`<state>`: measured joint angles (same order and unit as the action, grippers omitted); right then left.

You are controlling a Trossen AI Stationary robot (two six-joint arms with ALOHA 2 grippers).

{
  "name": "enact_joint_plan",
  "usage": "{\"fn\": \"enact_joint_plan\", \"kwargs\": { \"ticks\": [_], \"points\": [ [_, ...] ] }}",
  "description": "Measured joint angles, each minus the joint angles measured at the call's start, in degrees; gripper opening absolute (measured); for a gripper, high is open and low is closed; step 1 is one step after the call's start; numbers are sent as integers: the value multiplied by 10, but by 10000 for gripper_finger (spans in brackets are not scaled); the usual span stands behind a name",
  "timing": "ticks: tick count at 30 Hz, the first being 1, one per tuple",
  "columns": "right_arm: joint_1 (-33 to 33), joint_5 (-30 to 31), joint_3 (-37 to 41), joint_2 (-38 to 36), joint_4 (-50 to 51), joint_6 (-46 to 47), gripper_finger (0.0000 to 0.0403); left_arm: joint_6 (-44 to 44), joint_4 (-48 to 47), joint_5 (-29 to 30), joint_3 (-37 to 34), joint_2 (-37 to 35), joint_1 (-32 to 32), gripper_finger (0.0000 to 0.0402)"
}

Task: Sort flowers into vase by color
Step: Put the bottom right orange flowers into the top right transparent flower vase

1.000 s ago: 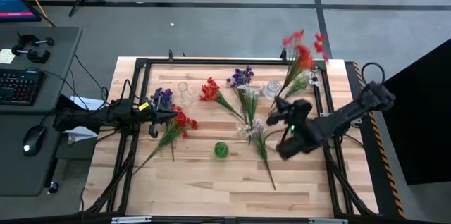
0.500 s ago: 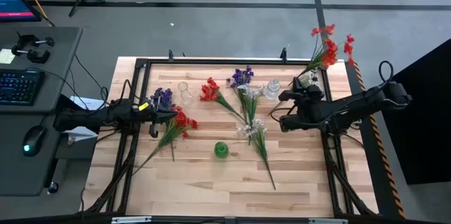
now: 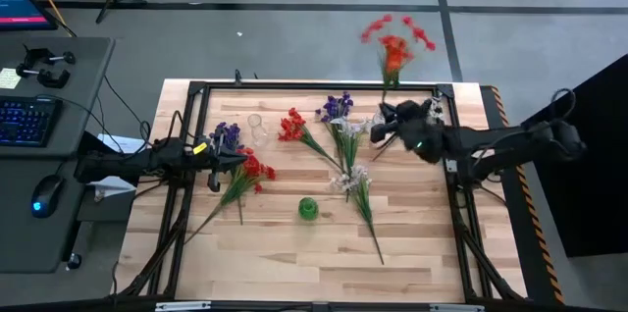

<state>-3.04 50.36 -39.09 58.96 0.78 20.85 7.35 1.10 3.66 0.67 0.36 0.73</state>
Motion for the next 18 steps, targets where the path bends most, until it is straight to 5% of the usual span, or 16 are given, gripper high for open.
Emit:
{"fn": "enact_joint_plan", "kwargs": {
  "ticks": [3, 9, 18],
  "points": [
    [-76, -136, 60, -19, -160, -81, 0, 0, 0, 0, 0, 0, 0, 5],
    [-150, -138, 143, -23, -228, -89, 0, 0, 0, 0, 0, 0, 0, 5],
    [-147, -164, 213, -42, -293, -81, 0, 0, 0, 0, 0, 0, 0, 5]
  ]
}}
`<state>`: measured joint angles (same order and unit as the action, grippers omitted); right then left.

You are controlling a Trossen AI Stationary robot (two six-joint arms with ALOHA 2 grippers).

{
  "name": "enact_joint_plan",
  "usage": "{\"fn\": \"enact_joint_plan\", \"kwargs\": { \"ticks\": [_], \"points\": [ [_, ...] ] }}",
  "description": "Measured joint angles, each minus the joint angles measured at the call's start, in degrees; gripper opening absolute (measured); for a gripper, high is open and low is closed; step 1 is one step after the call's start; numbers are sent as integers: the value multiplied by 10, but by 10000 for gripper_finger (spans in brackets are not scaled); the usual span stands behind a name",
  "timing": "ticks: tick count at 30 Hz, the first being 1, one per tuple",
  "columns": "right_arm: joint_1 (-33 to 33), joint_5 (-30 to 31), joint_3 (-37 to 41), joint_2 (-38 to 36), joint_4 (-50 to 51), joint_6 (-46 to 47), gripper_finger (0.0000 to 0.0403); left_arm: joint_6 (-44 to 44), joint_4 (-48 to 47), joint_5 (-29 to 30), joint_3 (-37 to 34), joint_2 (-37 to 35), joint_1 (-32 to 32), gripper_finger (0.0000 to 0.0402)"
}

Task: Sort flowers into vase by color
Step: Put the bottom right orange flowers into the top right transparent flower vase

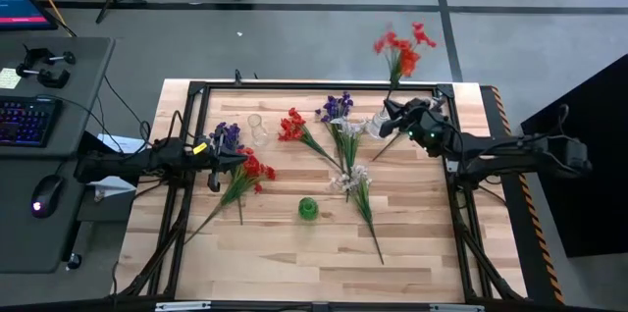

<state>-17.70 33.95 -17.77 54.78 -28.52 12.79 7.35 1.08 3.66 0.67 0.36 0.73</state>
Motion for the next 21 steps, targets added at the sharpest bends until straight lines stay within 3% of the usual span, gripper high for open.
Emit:
{"fn": "enact_joint_plan", "kwargs": {
  "ticks": [10, 21],
  "points": [
    [11, 20, 56, -31, -58, -11, 0, 0, 0, 0, 0, 0, 0, 5],
    [-30, -30, 55, -30, -70, -24, 0, 0, 0, 0, 0, 0, 0, 5]
  ]
}}
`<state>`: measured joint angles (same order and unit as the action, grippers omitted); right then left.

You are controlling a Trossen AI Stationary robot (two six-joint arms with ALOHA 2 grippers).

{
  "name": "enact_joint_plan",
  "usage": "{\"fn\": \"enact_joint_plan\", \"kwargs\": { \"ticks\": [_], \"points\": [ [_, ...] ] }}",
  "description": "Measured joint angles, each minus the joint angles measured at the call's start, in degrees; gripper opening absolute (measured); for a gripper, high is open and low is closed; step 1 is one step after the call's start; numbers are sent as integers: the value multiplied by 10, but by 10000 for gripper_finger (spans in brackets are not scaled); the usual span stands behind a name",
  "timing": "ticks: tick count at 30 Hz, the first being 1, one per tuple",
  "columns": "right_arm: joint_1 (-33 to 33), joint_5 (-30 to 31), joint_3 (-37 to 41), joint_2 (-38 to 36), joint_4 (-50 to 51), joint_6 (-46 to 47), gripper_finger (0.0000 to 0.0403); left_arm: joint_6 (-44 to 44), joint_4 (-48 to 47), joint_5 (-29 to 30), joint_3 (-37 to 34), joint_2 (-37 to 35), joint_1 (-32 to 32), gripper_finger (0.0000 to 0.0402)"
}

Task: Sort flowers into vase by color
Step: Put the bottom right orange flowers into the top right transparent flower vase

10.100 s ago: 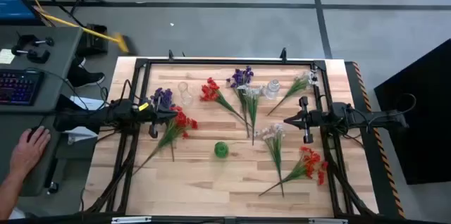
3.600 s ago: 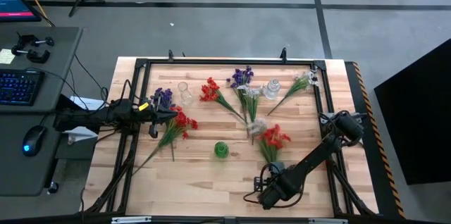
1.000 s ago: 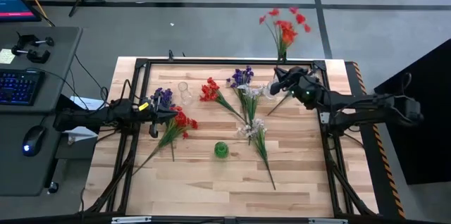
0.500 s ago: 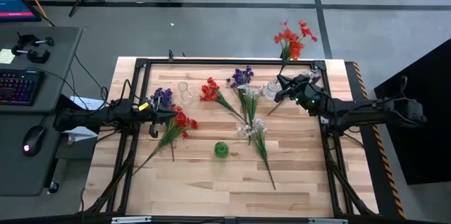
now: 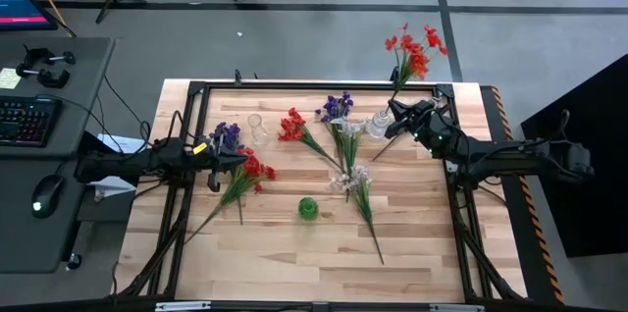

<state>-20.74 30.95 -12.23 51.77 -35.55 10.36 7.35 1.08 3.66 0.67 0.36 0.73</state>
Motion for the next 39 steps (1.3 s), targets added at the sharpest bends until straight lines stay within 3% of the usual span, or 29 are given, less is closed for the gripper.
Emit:
{"fn": "enact_joint_plan", "kwargs": {
  "ticks": [19, 39],
  "points": [
    [-15, -29, 0, 2, 36, -2, 0, 0, 0, 0, 0, 0, 0, 5],
    [-15, -20, -1, 88, -43, -18, 0, 0, 0, 0, 0, 0, 0, 5]
  ]
}}
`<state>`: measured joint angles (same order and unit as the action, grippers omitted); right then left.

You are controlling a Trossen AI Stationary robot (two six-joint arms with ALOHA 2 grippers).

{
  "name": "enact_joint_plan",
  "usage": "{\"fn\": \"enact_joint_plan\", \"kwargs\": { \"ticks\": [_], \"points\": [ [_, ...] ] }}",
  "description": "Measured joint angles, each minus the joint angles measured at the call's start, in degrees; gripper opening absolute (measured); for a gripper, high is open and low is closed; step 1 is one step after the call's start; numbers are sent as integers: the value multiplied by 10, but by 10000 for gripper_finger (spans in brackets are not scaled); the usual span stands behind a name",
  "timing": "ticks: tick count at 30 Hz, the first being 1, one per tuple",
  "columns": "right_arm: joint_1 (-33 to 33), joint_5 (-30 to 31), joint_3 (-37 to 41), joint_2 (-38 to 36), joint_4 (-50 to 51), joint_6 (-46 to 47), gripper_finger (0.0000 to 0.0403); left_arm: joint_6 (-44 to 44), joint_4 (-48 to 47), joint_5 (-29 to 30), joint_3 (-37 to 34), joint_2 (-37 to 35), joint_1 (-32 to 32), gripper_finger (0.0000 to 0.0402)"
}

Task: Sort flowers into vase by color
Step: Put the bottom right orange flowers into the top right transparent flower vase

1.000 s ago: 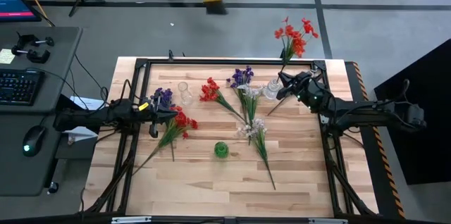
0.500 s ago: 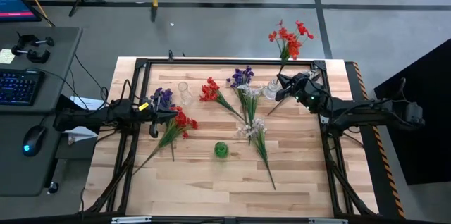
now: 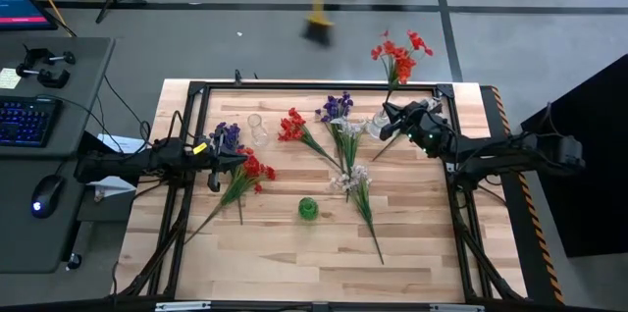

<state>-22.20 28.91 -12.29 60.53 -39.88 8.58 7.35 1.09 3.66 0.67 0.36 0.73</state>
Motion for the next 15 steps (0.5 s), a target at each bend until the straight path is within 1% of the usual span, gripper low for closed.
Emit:
{"fn": "enact_joint_plan", "kwargs": {
  "ticks": [3, 8, 15],
  "points": [
    [0, 1, 0, 7, 3, 4, 0, 0, 0, 0, 0, 0, 0, 5],
    [0, 27, 0, 19, 4, 26, 0, 0, 0, 0, 0, 0, 0, 5],
    [1, 30, 0, 22, 17, 39, 0, 0, 0, 0, 0, 0, 0, 5]
  ]
}}
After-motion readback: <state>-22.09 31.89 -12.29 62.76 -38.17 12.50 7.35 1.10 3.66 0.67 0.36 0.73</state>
